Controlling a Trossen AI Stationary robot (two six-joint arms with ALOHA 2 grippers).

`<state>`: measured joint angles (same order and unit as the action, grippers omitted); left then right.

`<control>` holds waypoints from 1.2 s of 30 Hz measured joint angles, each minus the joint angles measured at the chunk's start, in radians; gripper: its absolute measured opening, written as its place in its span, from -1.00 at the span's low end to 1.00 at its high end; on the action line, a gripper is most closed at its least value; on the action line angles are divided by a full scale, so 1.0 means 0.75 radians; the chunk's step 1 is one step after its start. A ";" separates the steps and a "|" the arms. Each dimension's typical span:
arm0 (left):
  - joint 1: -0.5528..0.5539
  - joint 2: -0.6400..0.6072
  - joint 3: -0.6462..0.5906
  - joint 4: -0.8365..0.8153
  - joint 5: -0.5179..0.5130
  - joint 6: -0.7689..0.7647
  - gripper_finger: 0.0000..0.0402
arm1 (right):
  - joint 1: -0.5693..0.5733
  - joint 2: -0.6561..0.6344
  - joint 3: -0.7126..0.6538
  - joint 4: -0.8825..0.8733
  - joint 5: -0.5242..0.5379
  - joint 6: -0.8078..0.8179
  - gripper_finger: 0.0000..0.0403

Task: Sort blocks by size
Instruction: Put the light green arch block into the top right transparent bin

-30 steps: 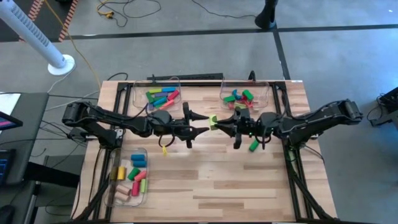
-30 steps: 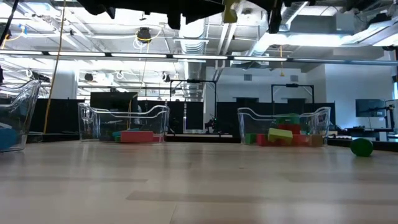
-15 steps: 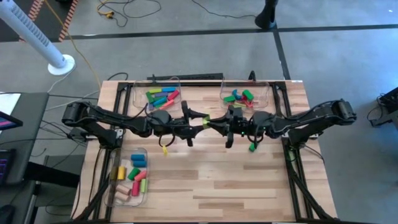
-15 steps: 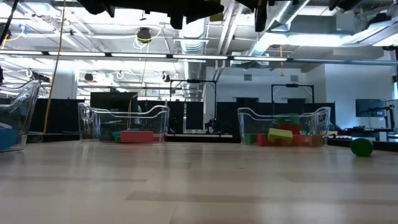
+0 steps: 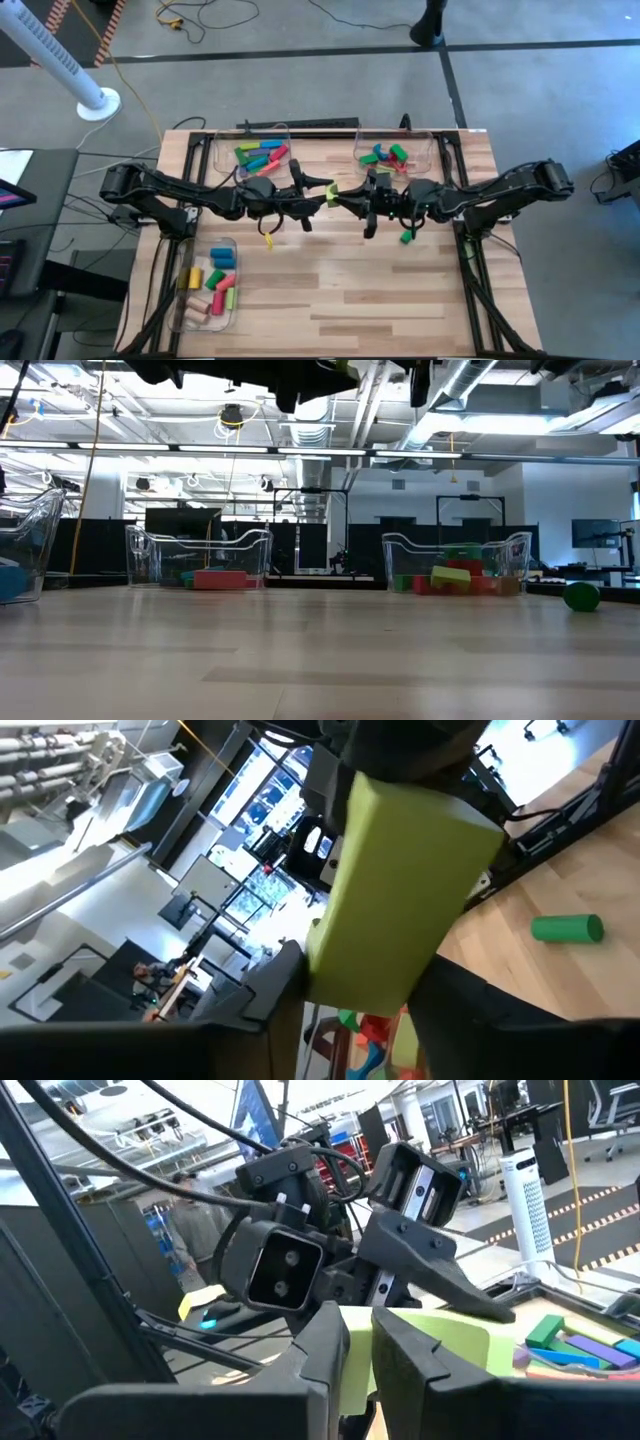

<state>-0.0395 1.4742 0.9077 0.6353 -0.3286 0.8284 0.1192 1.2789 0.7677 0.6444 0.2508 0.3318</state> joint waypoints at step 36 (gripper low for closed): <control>0.165 0.001 -0.001 0.021 0.160 -0.099 -0.32 | 0.324 -0.189 0.002 -0.845 0.561 0.200 0.11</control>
<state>0.0843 1.4750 0.9068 0.6508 -0.2083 0.7542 0.3619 1.1373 0.7691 0.0104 0.6715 0.4820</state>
